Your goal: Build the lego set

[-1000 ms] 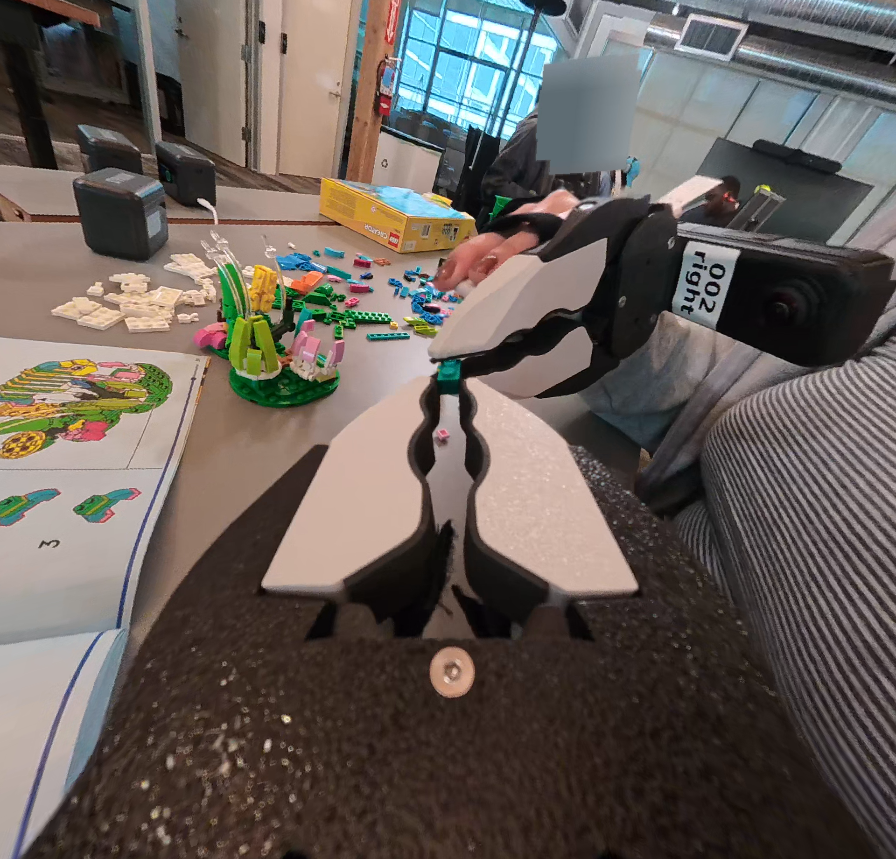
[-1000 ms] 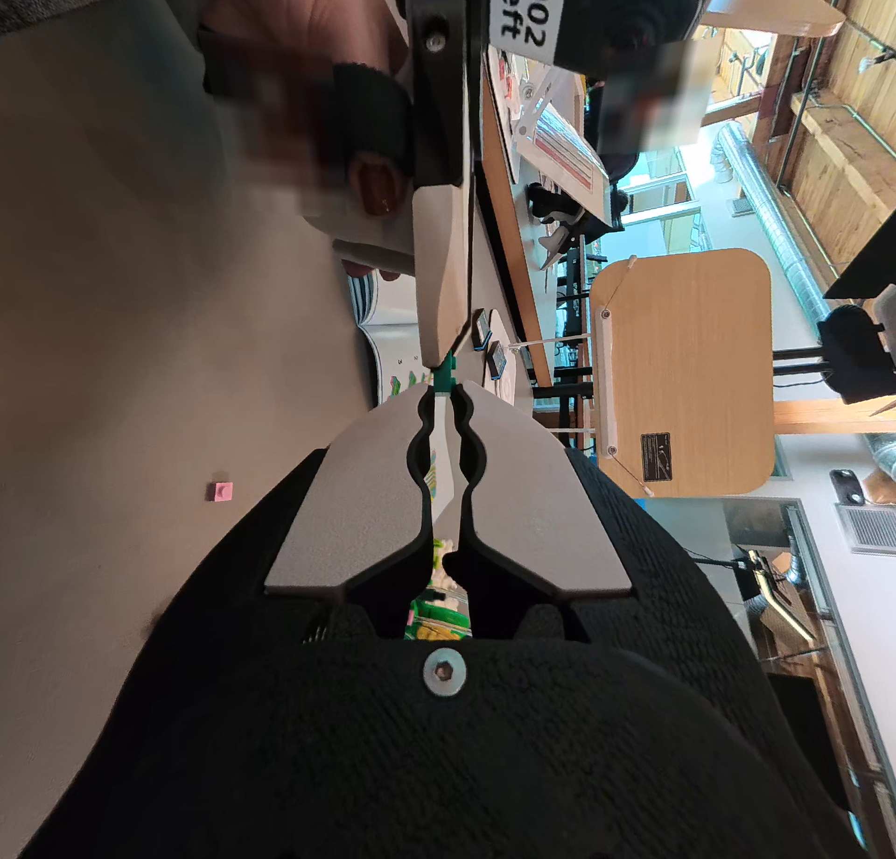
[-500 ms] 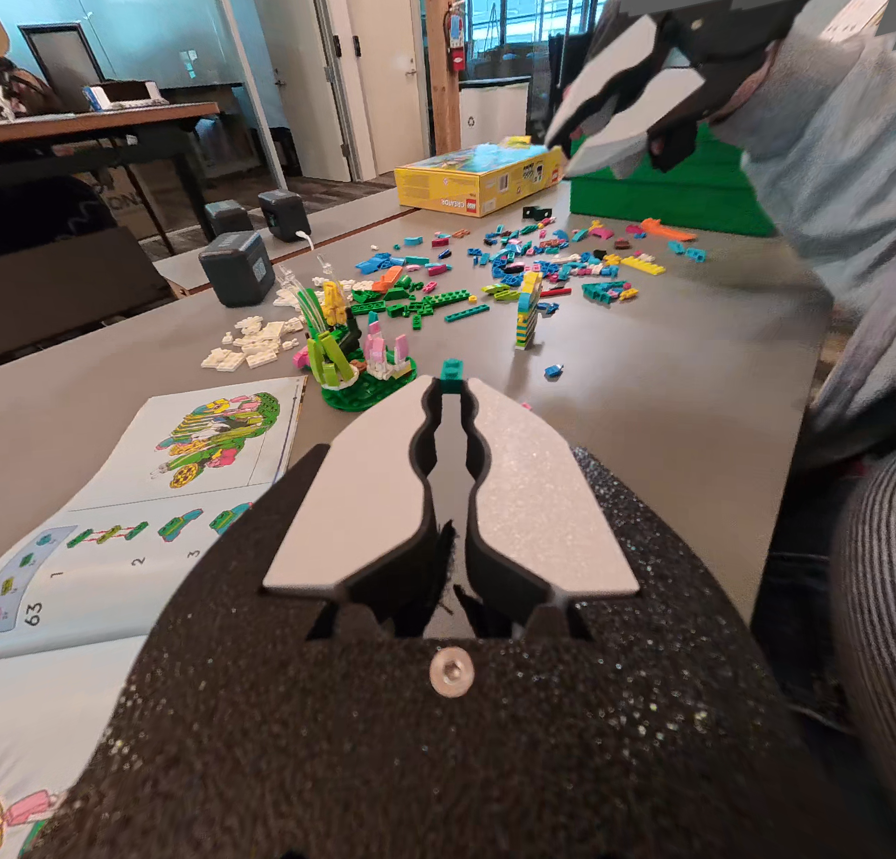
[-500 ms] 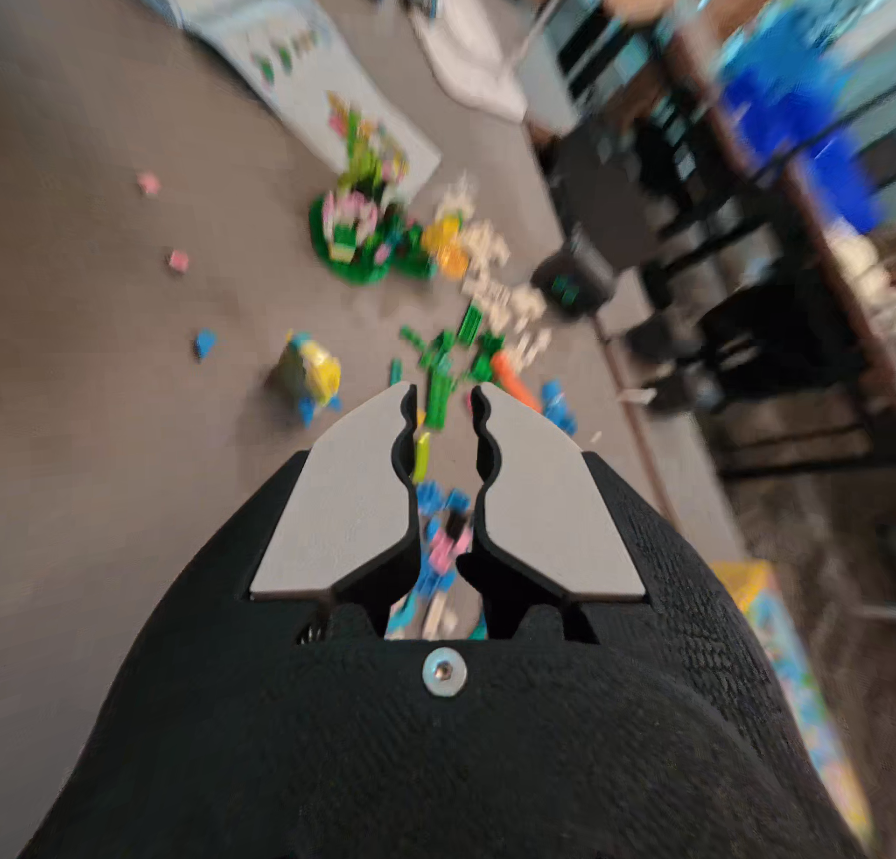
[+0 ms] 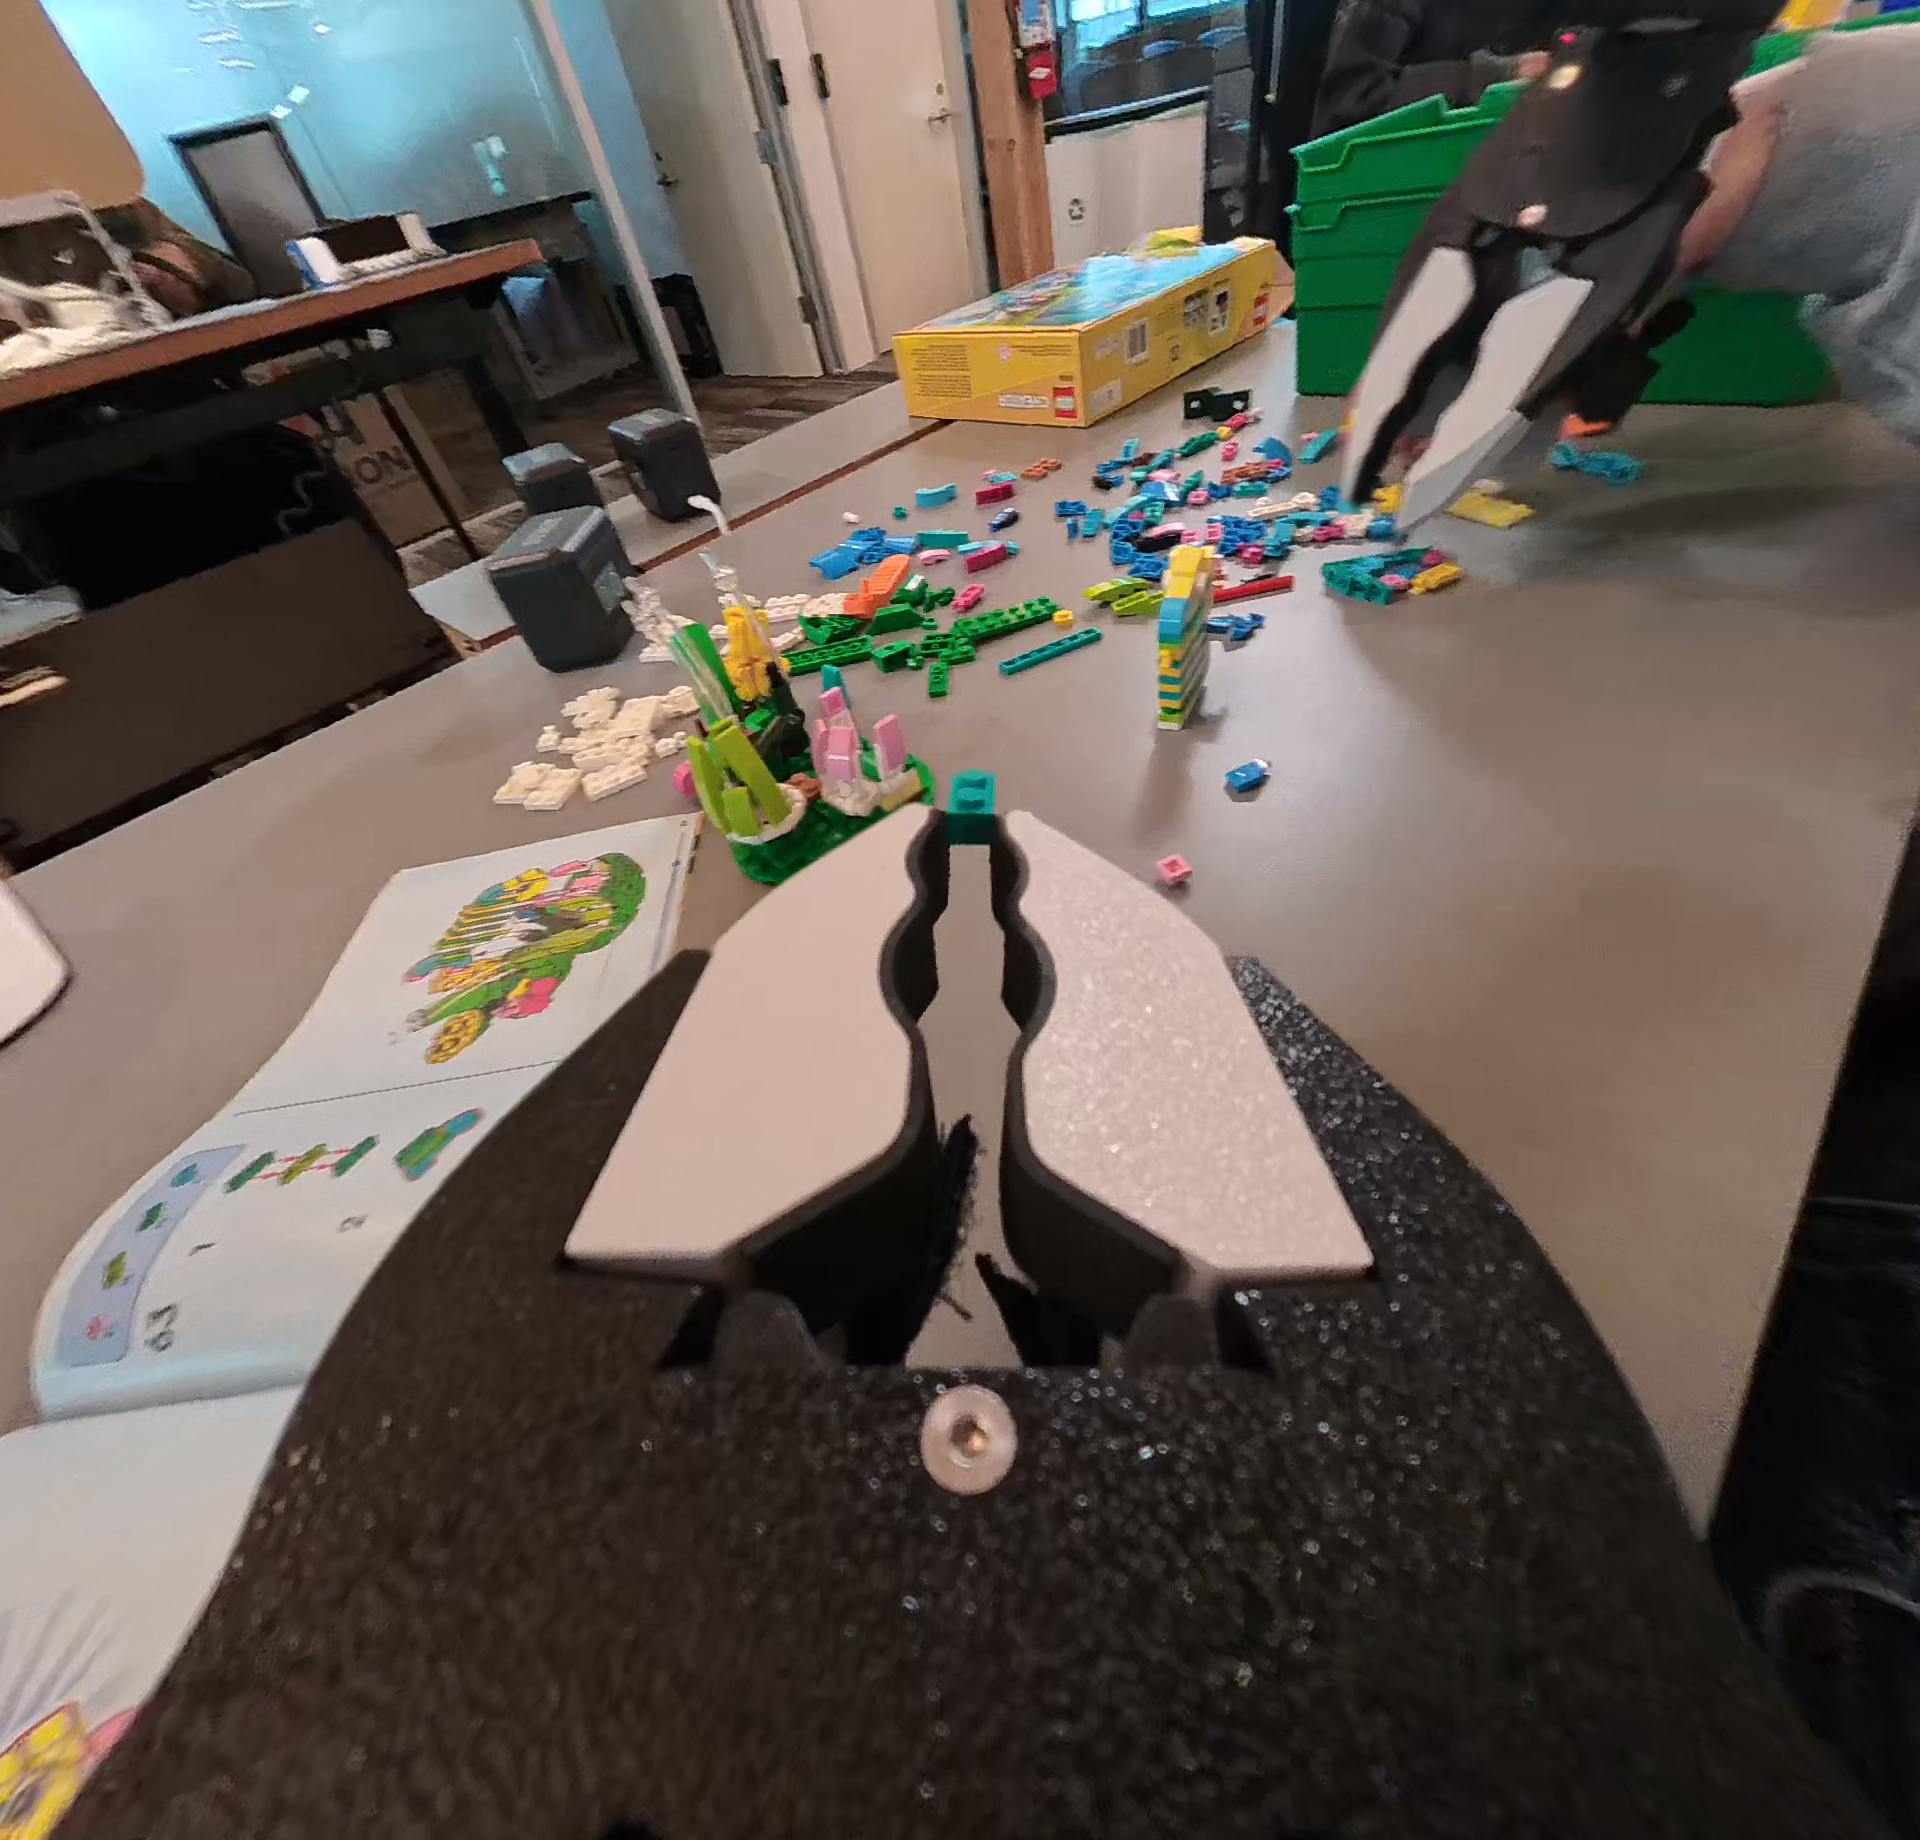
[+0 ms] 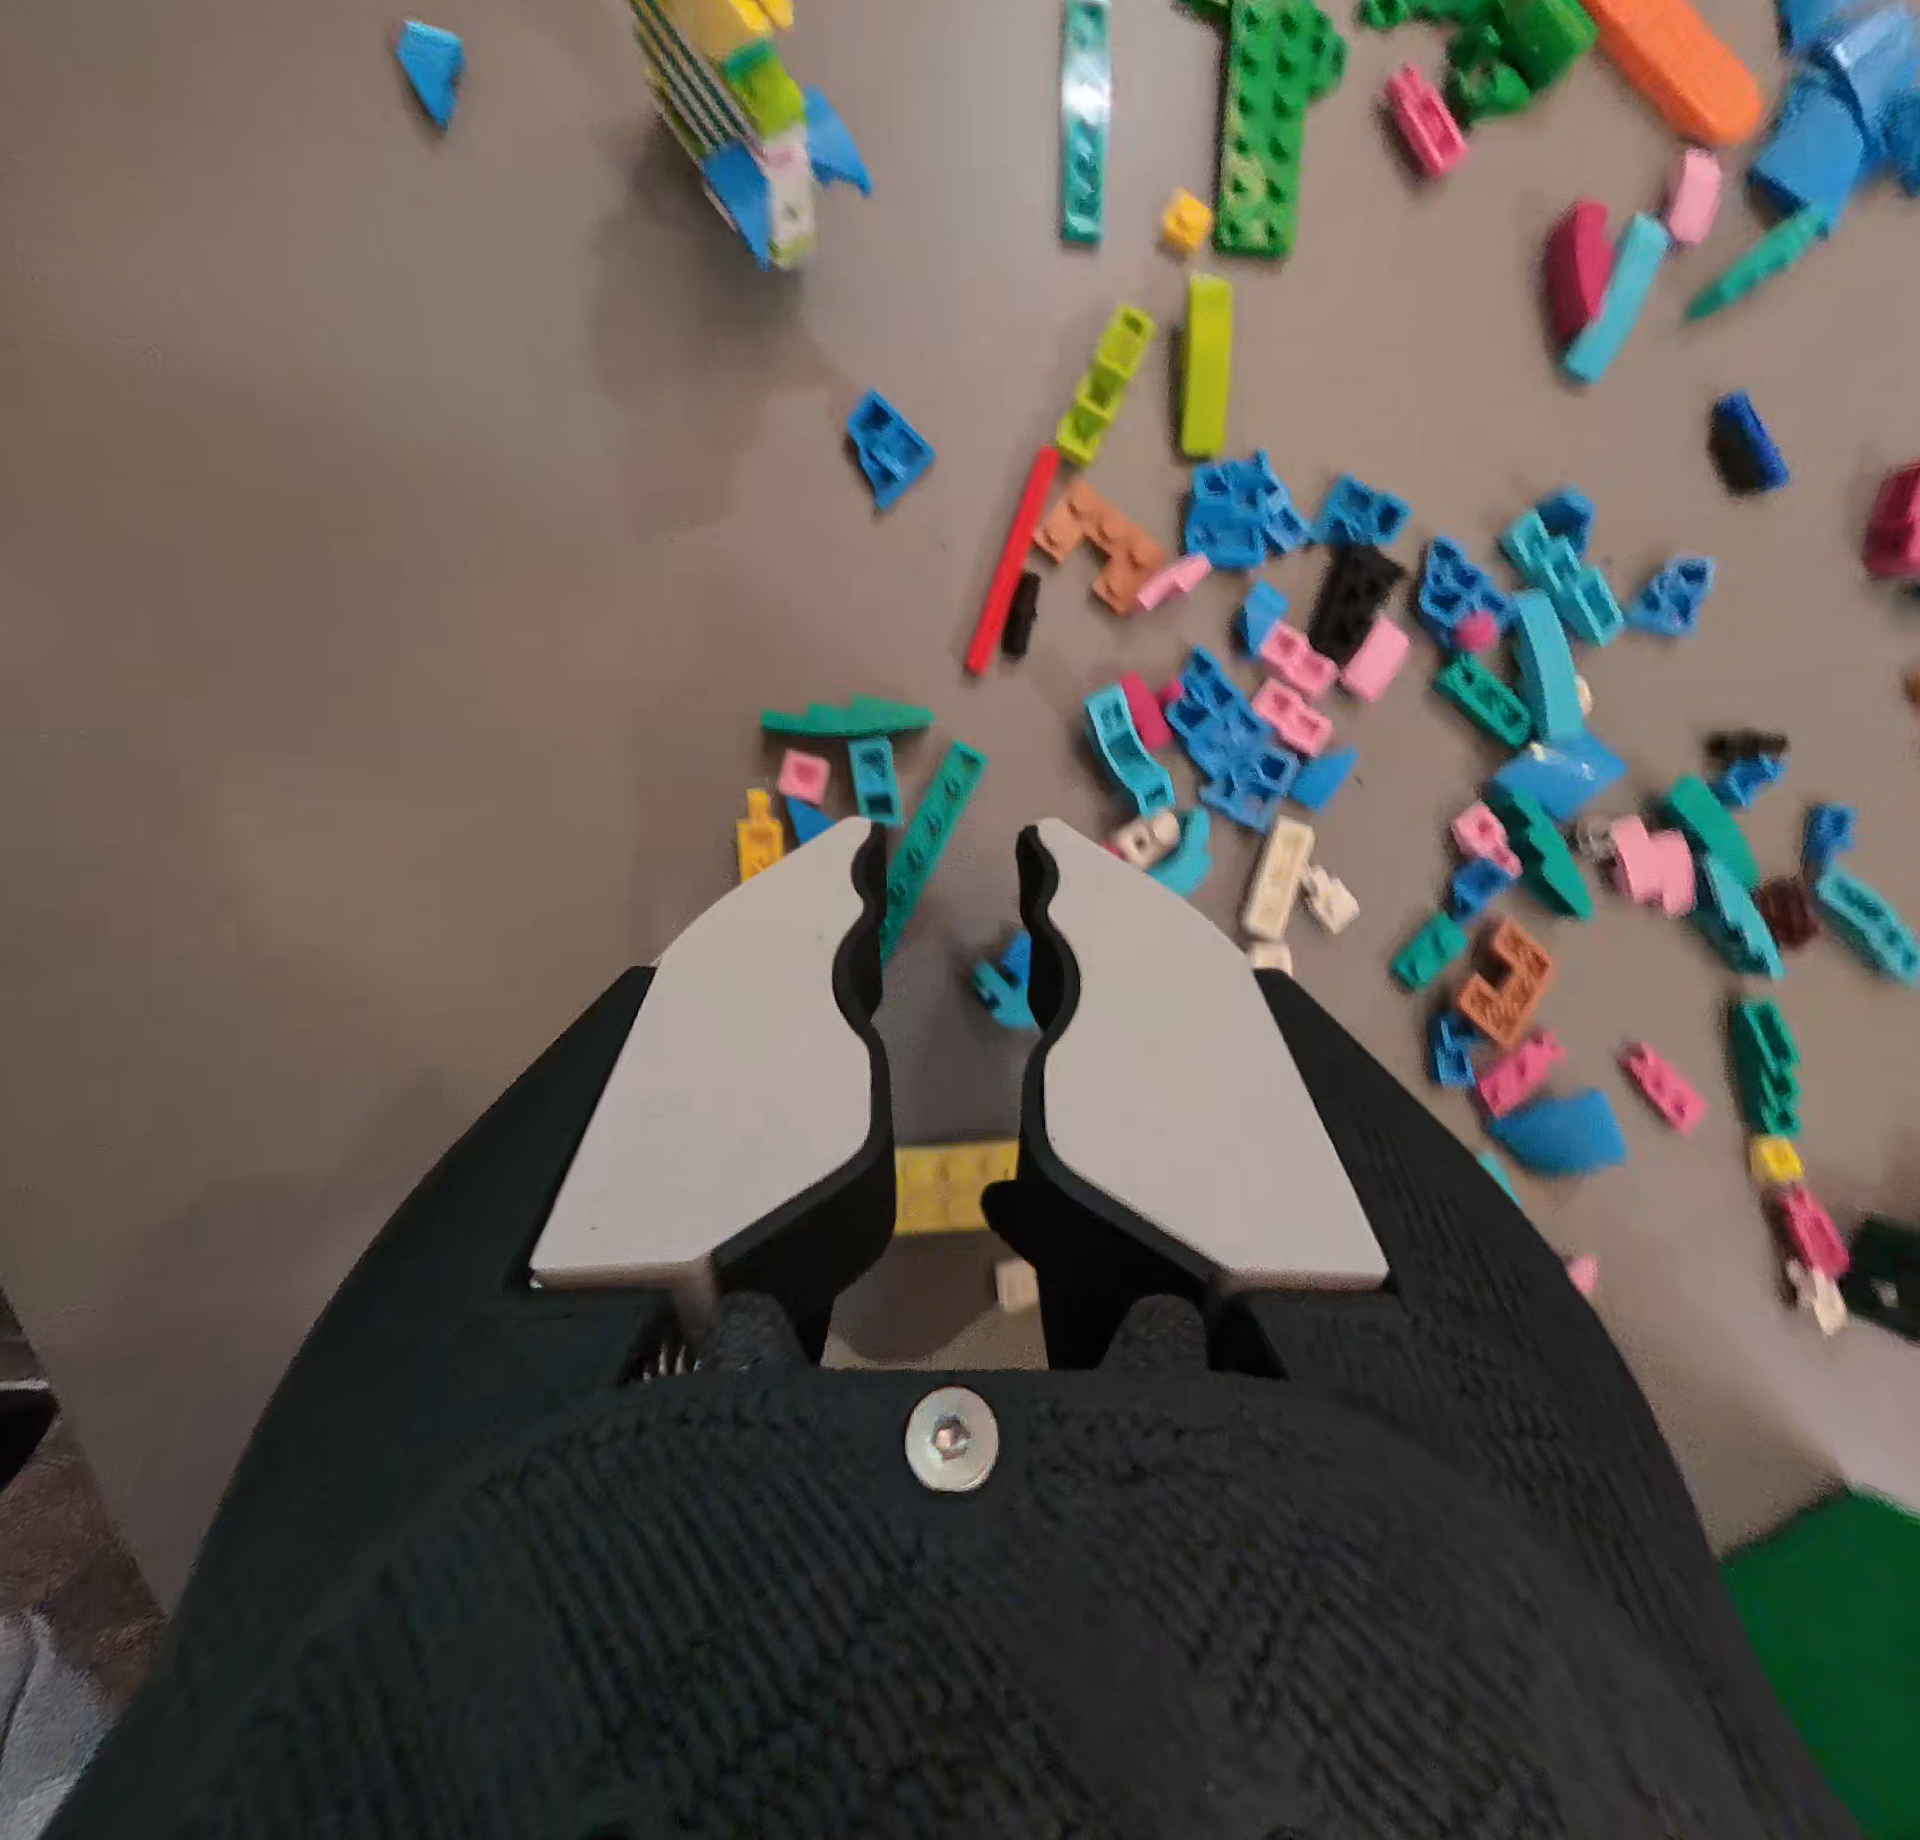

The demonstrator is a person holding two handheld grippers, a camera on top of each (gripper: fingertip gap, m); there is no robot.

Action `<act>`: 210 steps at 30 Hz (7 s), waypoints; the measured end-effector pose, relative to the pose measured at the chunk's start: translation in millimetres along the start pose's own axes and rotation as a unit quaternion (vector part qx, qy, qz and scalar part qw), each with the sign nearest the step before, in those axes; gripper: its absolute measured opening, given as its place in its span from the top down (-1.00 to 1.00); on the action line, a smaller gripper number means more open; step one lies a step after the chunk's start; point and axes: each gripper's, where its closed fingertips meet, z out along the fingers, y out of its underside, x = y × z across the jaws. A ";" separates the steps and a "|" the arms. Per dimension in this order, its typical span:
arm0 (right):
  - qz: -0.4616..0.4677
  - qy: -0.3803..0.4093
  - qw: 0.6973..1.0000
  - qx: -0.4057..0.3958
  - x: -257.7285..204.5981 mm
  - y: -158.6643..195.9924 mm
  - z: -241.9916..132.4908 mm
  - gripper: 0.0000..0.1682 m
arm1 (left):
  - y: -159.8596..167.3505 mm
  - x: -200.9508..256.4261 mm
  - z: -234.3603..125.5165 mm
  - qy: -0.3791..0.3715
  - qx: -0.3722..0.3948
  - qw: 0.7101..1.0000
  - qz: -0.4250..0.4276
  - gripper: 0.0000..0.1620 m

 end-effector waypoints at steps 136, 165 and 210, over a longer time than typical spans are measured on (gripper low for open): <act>-0.019 0.079 0.996 0.047 33.9 7.5 -24.4 0.93 | -8.3 -4.2 -1.3 -0.041 0.075 0.996 0.008 0.91; -0.244 -0.178 0.942 0.145 -123.9 -175.9 -35.4 0.93 | -59.2 101.6 70.1 0.216 0.065 0.973 -0.037 0.91; -0.367 0.078 0.894 0.243 -100.1 -216.9 -37.0 0.44 | -66.8 75.1 63.6 0.190 0.082 0.972 -0.111 0.91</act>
